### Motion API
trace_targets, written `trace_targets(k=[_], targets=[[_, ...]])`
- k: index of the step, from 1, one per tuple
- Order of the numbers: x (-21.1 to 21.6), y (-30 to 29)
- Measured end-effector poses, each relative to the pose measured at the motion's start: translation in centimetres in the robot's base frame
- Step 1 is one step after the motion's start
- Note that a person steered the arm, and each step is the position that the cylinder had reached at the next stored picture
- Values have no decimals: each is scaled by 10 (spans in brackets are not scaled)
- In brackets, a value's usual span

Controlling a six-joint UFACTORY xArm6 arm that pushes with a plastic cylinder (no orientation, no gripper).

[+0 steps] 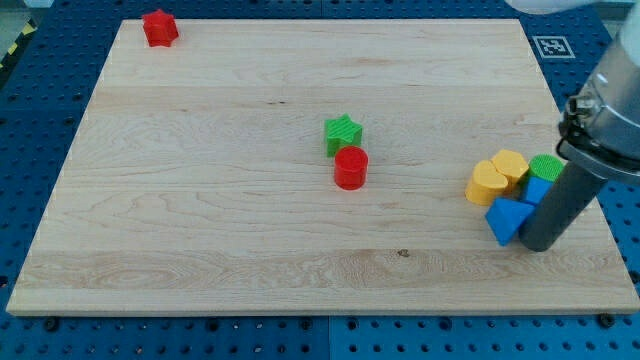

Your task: Push blue triangle to the top center

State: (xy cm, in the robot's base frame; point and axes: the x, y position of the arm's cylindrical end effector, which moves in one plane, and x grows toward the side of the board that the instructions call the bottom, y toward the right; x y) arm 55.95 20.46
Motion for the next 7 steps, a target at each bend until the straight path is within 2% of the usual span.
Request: trace_targets(k=[2,5,6,7], targets=[[-1,-18],[-33,-20],[-16,-34],[-16,-50]])
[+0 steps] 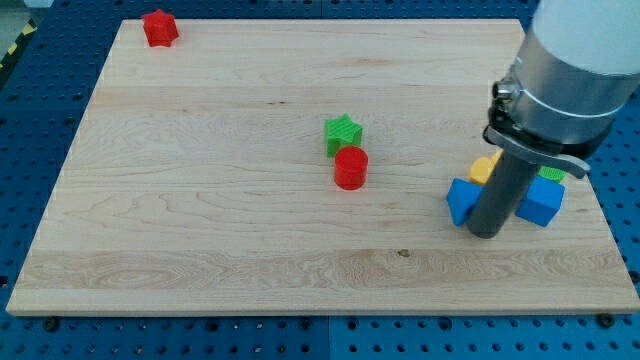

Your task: Push blue triangle to the top center

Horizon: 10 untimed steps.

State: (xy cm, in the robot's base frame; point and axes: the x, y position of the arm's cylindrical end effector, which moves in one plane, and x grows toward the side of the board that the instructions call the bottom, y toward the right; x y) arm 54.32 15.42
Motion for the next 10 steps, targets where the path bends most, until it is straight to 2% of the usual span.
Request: trace_targets(k=[1,3,7,8,10], targets=[[-1,-24],[-5,-14],[-104,-11],[-111,-22],[-154,-42]])
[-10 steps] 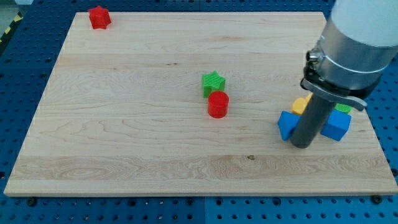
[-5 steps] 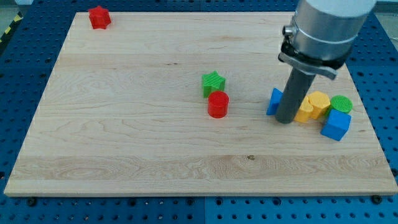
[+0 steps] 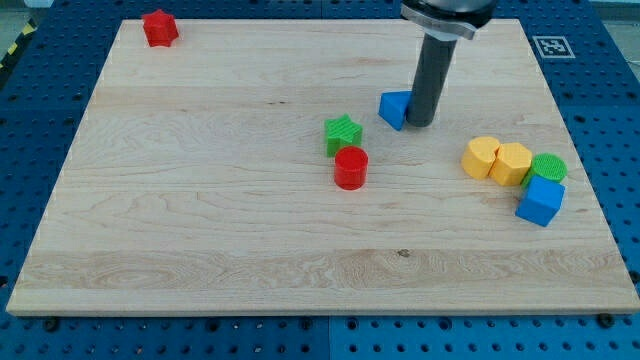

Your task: Push blue triangle to the top center

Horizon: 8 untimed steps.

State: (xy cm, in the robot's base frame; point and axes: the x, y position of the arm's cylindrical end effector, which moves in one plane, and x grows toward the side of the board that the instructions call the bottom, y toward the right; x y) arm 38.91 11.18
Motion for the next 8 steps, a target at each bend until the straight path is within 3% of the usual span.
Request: trace_targets(k=[3,7,8], targets=[[1,-71],[-95,-70],[-101,-70]])
